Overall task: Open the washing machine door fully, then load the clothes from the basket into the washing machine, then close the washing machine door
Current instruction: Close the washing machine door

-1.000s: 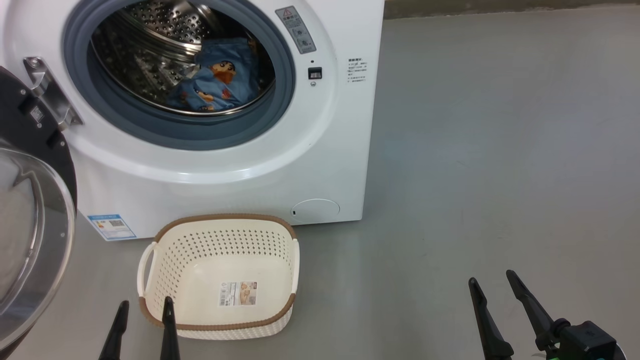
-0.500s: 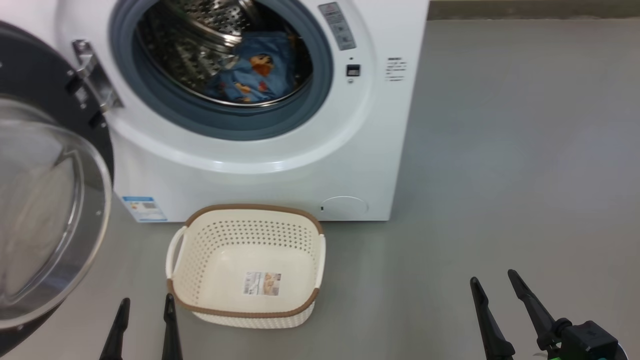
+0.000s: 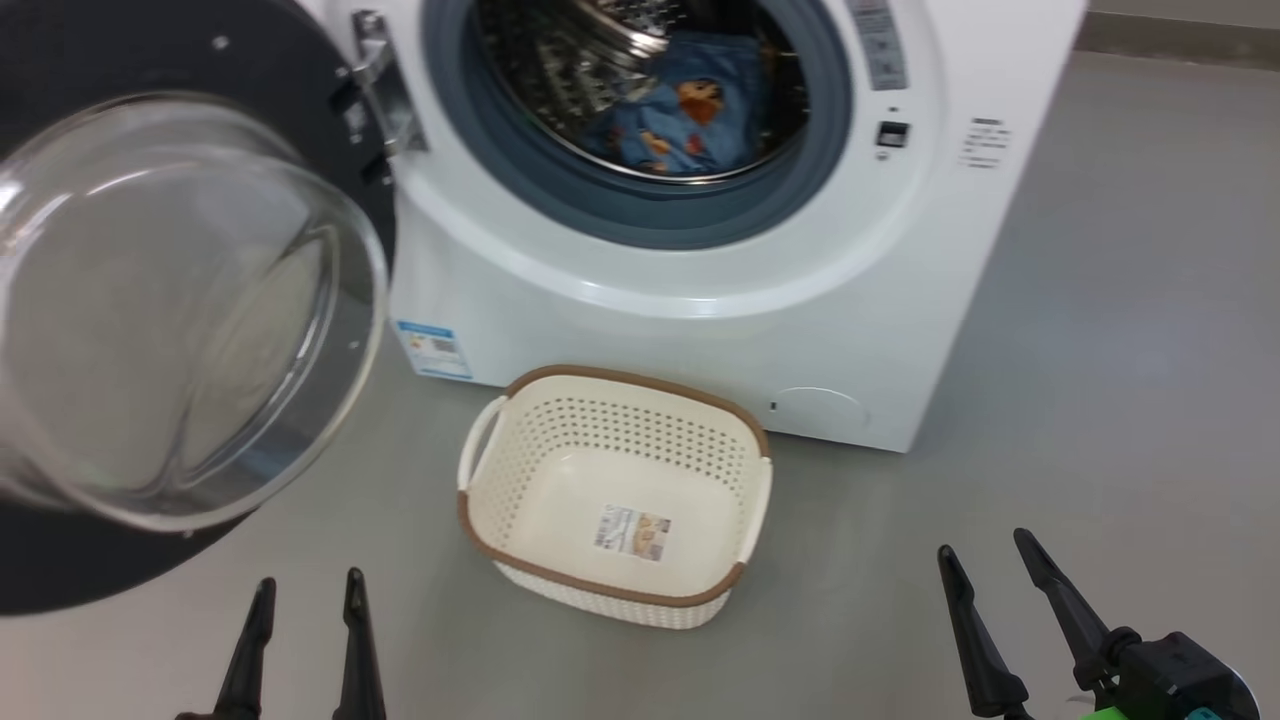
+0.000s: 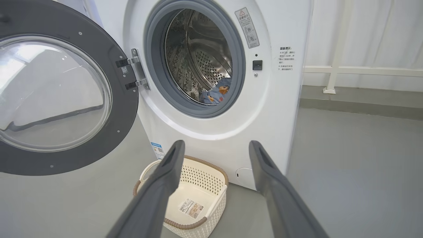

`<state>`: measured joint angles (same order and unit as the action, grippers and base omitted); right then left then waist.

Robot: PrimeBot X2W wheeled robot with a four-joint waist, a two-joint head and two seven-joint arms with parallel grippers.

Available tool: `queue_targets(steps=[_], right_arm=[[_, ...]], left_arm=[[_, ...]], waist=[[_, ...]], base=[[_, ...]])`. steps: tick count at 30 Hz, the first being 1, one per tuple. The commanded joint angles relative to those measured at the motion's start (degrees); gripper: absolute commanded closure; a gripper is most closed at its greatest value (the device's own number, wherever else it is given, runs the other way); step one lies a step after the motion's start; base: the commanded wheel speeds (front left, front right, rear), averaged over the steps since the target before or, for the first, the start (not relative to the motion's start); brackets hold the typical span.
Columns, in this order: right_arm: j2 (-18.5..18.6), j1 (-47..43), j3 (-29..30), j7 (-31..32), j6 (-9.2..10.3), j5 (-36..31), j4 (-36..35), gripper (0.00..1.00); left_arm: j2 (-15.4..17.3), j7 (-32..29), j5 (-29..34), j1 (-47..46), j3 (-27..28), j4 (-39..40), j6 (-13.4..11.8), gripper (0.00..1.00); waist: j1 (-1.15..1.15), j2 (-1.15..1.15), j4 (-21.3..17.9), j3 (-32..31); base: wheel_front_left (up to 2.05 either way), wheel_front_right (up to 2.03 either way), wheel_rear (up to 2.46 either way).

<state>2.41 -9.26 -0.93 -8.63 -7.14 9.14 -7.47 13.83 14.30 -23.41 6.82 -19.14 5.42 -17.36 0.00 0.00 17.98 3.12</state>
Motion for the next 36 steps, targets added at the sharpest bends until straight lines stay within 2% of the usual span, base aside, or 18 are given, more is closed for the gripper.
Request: queue_targets(steps=[1, 16, 36], right_arm=[[0.5, 2.1, -1.4, 0.2, -0.35, -0.6, -1.8, 0.00], [0.9, 1.8, -2.5, 0.8, -0.35, -0.5, -1.6, 0.00], [1.0, 1.7, -2.9, 0.8, -0.35, -0.4, -1.4, 0.00]], left_arm=[[0.0, 0.7, 0.6, -2.9, 1.8, 1.0, 0.5, 0.00], [-1.2, 0.7, 1.7, -2.5, 2.8, 0.1, 2.4, 0.00], [-2.7, 0.7, 3.2, -2.1, 4.4, -0.7, 4.4, 0.00]], waist=[[0.00, 0.00, 4.8, 0.5], [0.00, 0.00, 10.7, -0.1], [0.00, 0.00, 11.1, -0.6]], base=[[0.00, 0.00, 0.00], [0.00, 0.00, 0.00], [0.00, 0.00, 0.00]])
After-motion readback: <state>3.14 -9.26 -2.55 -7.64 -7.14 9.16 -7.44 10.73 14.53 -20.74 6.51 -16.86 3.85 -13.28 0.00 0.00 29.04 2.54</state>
